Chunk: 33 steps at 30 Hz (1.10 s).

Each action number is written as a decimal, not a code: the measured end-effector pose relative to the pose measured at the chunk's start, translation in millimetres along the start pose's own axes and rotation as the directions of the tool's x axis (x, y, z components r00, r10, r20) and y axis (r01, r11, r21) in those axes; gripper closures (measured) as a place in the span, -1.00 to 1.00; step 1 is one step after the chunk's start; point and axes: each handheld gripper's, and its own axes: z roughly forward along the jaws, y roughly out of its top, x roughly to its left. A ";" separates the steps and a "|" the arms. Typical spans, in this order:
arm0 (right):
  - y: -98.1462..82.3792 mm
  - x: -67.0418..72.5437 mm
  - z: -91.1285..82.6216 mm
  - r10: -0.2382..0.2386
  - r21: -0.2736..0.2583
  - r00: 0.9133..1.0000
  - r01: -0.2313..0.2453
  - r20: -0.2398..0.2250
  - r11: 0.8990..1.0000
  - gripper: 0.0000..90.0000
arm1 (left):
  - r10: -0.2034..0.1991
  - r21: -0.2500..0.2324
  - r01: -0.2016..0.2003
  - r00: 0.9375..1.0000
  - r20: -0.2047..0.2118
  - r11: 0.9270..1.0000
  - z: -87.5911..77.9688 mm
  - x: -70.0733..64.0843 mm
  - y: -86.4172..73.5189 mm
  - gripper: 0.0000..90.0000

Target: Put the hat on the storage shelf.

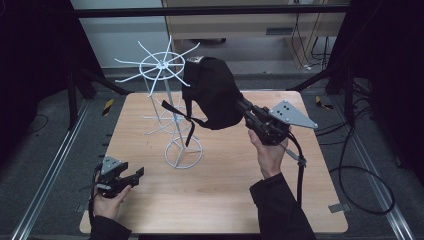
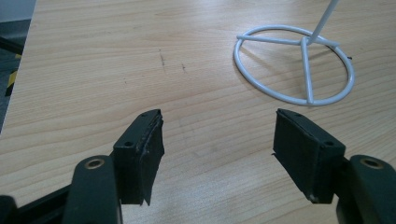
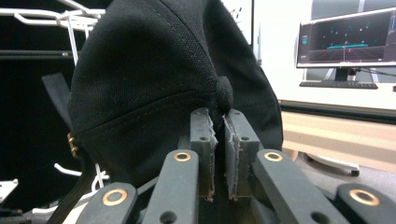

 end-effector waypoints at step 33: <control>-34.6 -17.7 -40.7 -0.076 0.149 0.991 0.059 0.114 0.987 -0.18 | 0.011 0.000 -0.011 1.000 0.003 1.000 1.0 -1.1 -0.2 -0.30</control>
